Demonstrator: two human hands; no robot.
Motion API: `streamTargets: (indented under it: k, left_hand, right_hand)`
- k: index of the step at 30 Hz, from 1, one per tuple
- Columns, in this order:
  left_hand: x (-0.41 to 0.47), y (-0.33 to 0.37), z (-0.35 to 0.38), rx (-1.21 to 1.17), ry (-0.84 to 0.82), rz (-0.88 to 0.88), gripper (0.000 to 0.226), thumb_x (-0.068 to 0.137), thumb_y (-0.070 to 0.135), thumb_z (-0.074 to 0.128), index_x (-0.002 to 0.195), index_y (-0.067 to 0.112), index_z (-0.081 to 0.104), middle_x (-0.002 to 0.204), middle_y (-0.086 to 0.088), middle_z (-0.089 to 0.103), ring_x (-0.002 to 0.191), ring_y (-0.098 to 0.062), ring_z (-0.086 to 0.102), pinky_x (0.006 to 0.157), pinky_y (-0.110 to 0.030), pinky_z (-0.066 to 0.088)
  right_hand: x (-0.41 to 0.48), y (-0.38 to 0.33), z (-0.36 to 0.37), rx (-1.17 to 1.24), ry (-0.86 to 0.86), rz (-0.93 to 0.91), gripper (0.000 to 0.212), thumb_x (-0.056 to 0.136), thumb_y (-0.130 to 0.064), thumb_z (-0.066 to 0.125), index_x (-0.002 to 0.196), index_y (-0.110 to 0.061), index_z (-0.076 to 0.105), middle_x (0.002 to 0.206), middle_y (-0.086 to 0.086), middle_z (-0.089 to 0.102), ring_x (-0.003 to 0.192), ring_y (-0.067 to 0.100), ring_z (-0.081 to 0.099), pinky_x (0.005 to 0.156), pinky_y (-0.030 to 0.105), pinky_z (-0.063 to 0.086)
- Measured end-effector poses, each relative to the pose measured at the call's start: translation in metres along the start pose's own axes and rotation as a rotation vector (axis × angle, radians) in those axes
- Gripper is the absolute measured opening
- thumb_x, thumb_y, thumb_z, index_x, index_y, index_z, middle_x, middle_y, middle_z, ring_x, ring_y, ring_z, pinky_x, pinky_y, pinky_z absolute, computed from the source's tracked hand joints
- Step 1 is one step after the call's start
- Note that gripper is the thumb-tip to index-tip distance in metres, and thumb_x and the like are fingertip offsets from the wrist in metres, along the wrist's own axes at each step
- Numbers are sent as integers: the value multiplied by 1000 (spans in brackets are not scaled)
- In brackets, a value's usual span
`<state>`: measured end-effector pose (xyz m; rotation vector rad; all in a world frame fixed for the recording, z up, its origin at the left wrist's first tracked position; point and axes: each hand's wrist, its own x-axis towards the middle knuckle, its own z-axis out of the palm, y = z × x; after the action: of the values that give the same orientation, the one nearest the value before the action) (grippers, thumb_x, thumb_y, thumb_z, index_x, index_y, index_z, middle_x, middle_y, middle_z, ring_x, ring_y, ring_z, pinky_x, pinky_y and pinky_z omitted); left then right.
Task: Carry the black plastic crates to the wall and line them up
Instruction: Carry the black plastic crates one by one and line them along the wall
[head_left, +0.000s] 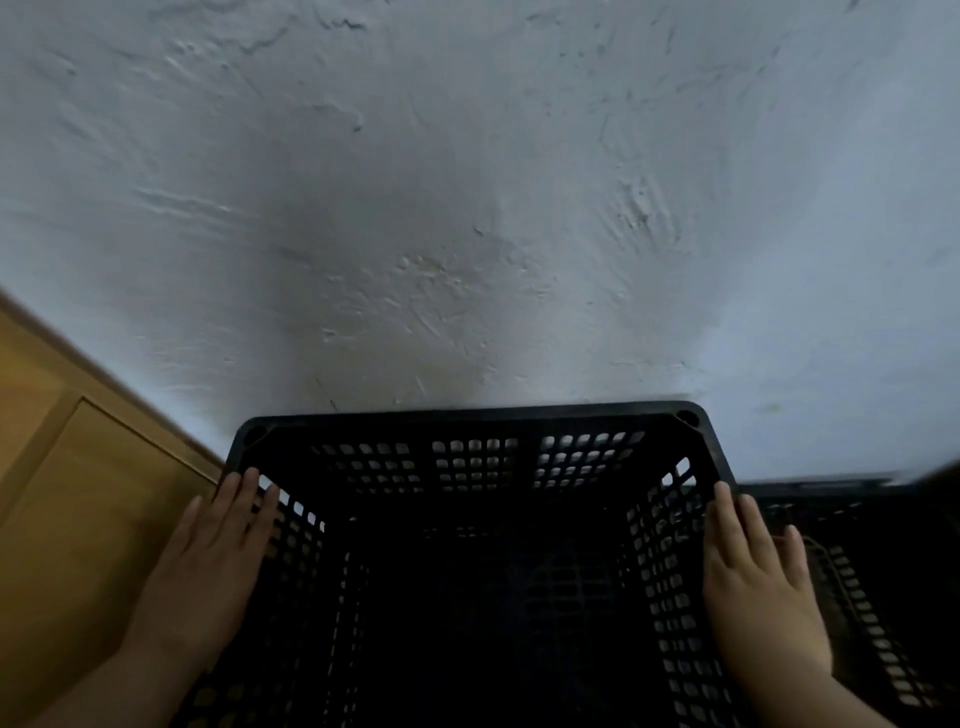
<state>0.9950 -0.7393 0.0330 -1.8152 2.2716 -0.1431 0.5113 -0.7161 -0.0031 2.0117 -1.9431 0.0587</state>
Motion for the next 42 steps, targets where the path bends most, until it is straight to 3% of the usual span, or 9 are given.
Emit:
streamTargets:
  k: [6, 10, 14, 16, 19, 24, 28, 33, 42]
  left_hand:
    - [-1, 5, 0, 32, 57, 8, 118, 31, 2, 84, 136, -4, 30, 139, -30, 41, 145, -26, -9, 117, -38, -10]
    - [4, 5, -7, 85, 40, 41, 109, 30, 9, 84, 130, -6, 42, 138, -30, 41, 146, -25, -7, 117, -39, -8]
    - [25, 25, -42, 96, 55, 56, 104, 33, 22, 83, 127, -5, 48, 137, -27, 44, 145, -20, -11, 117, -37, -8]
    - [36, 48, -65, 108, 99, 81, 97, 43, 24, 77, 129, -5, 46, 137, -28, 46, 145, -21, -11, 117, -37, -10]
    - [49, 103, -104, 109, 131, 119, 98, 39, 20, 80, 128, -6, 49, 136, -28, 47, 140, -33, 14, 116, -35, -11]
    - [36, 249, -171, 81, 248, 240, 94, 42, 19, 82, 128, -3, 49, 137, -26, 48, 131, -33, 27, 115, -33, -14]
    - [-3, 394, -221, 57, 395, 396, 79, 65, 37, 60, 131, -3, 46, 139, -26, 45, 132, -33, 26, 114, -34, -15]
    - [-68, 585, -254, -41, 459, 632, 77, 75, 45, 35, 134, -3, 42, 142, -24, 41, 144, -29, 3, 116, -37, -10]
    - [-198, 920, -272, -30, 410, 1066, 74, 76, 46, 51, 132, -1, 45, 139, -23, 46, 132, -34, 40, 115, -36, -7]
  right_hand:
    - [-5, 0, 1, 32, 41, 6, 58, 72, -5, 28, 124, 12, 47, 159, 6, -6, 146, 22, -9, 116, 45, -9]
    - [-4, -2, -6, 118, 7, 32, 70, 57, 3, 58, 126, 7, 44, 160, 4, -7, 146, 20, -8, 117, 43, -7]
    - [3, -2, -36, 182, -148, 153, 66, 70, -15, 27, 133, -1, 42, 155, 9, 19, 146, 16, -12, 117, 41, -8]
    - [3, 7, -56, 154, -223, 224, 68, 75, -21, 32, 142, -10, 25, 154, 8, 16, 139, 11, -31, 113, 40, -19]
    - [-14, 37, -83, 207, -230, 294, 76, 86, -28, 40, 142, -20, -10, 152, 2, -19, 121, 8, -53, 100, 36, -37]
    - [-79, 123, -134, 255, -318, 431, 75, 92, -29, 30, 142, -20, -25, 138, -2, -42, 130, 12, -38, 90, 37, -40]
    - [-167, 218, -169, 298, -367, 584, 71, 94, -29, 26, 137, -21, -30, 137, -2, -44, 137, 17, -34, 107, 43, -27]
    - [-313, 352, -200, 303, -355, 821, 69, 96, -29, 24, 133, -22, -35, 138, -2, -45, 133, 15, -37, 110, 45, -22]
    - [-579, 572, -224, 107, -290, 1313, 72, 92, -21, 29, 145, -21, -19, 154, 0, -29, 141, 17, -27, 113, 44, -19]
